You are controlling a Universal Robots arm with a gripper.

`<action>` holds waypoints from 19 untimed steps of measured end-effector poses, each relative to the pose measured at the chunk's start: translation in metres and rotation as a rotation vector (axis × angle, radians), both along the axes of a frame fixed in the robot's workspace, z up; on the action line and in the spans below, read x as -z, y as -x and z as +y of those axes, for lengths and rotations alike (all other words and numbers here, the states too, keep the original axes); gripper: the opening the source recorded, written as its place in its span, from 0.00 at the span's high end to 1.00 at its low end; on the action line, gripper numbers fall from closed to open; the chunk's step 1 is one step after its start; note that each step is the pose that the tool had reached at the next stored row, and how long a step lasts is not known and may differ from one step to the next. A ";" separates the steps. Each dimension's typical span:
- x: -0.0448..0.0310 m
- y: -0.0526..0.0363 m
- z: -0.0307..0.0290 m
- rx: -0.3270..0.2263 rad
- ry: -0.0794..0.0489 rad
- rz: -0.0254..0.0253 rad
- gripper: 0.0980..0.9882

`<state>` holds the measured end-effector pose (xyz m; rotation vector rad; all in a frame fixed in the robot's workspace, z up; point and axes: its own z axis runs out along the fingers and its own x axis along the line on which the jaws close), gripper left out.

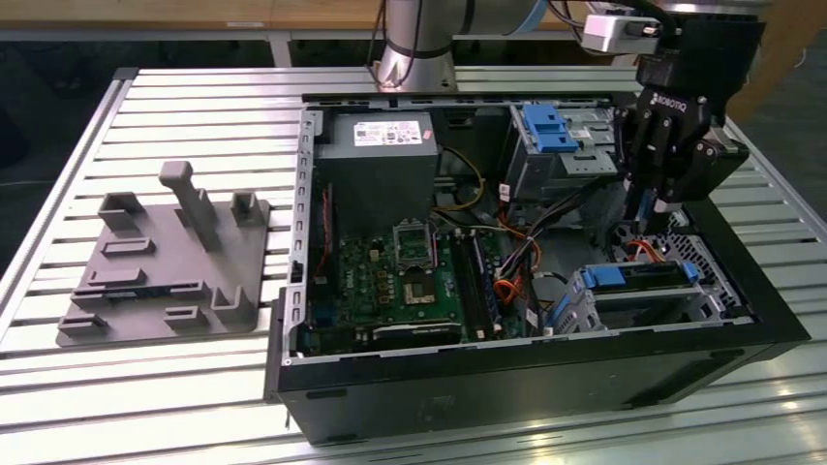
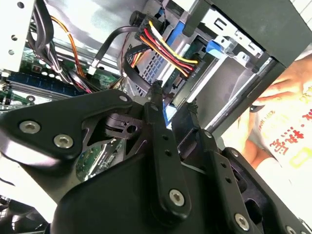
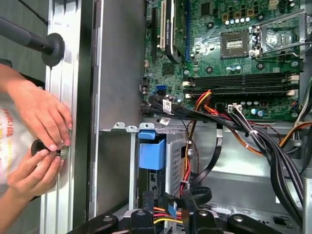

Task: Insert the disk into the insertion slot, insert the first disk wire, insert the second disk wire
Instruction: 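Insert the second disk wire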

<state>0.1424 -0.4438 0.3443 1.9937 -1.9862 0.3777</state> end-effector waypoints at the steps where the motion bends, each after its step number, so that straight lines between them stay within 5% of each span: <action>1: 0.0000 0.0000 0.0000 0.000 0.005 0.0000 0.71; 9: 0.0029 0.0004 0.0019 0.000 0.039 0.0001 0.72; 10: 0.0034 0.0004 0.0027 0.000 0.040 0.0001 0.81; 19: 0.0074 0.0006 0.0066 0.000 0.048 0.0002 0.81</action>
